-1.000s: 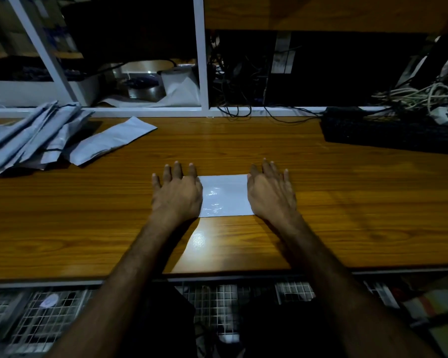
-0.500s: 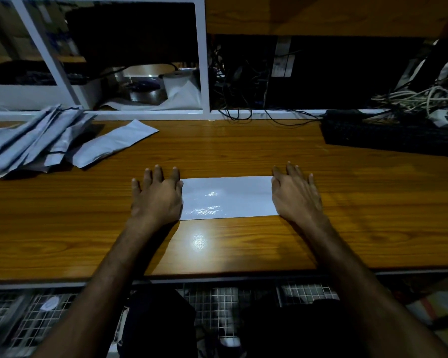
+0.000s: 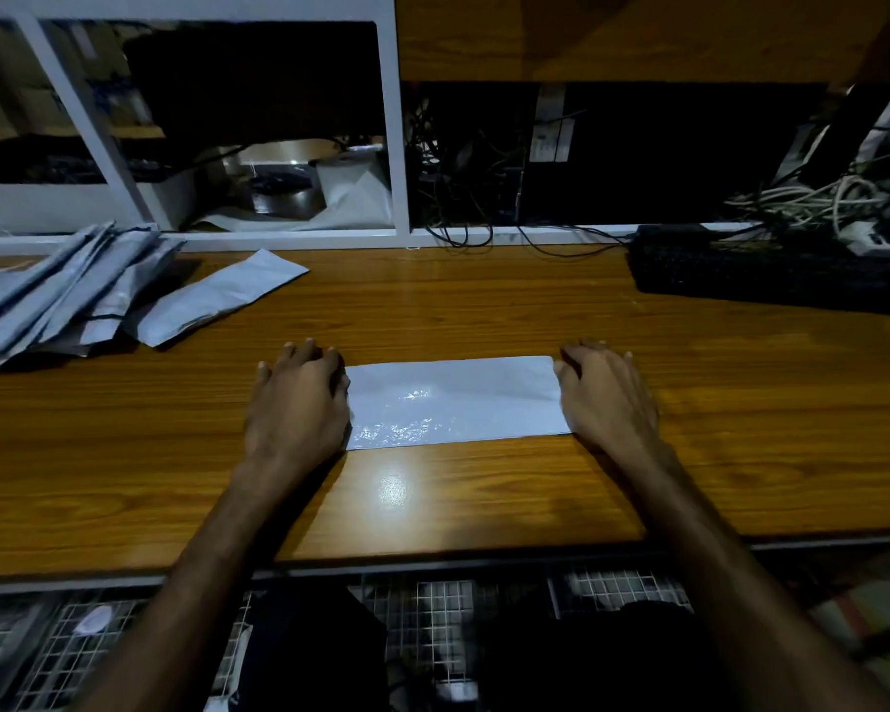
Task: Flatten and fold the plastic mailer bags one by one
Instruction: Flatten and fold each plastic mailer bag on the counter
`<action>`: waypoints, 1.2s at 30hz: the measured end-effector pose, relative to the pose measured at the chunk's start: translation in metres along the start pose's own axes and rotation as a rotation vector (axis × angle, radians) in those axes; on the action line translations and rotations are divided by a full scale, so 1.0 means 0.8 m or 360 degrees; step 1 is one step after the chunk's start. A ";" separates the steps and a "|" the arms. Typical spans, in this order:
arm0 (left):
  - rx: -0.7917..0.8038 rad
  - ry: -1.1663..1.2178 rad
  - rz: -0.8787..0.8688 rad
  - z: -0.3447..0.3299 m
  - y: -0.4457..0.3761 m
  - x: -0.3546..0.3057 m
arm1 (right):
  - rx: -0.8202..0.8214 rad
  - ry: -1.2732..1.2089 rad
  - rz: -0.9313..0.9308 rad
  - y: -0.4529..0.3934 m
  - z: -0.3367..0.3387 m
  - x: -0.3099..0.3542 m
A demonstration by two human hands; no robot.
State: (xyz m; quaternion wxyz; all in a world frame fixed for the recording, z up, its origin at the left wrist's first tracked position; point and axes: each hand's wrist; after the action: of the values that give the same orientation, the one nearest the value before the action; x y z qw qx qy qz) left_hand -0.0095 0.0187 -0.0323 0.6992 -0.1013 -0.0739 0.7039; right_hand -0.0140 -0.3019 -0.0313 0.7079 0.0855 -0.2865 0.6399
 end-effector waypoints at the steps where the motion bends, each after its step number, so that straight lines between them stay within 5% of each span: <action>1: -0.0051 0.0034 -0.0019 0.001 0.001 -0.004 | -0.0043 -0.0042 0.0017 0.001 0.000 0.002; 5: -0.0158 0.0224 -0.0179 0.016 0.004 -0.042 | -0.0132 -0.0169 0.0128 0.007 -0.002 0.032; 13: -0.0060 0.0335 -0.0206 0.005 -0.029 -0.132 | 0.0187 -0.0268 0.0311 -0.016 -0.055 0.111; 36: 0.0187 -0.0049 -0.0187 -0.034 -0.033 -0.112 | 0.0205 0.0266 0.0289 -0.015 -0.067 0.078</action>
State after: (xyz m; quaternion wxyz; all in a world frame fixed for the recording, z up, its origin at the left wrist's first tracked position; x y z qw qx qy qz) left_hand 0.0229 -0.0716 -0.0484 0.7428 -0.0447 -0.0490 0.6662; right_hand 0.0143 -0.2240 -0.0400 0.6616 0.0509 -0.1914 0.7232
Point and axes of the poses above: each hand's wrist, its own y-axis away from the middle knuckle, its own z-axis out of the back of the hand, x = y × z, and after that the axes turned 10 degrees about -y, right-handed
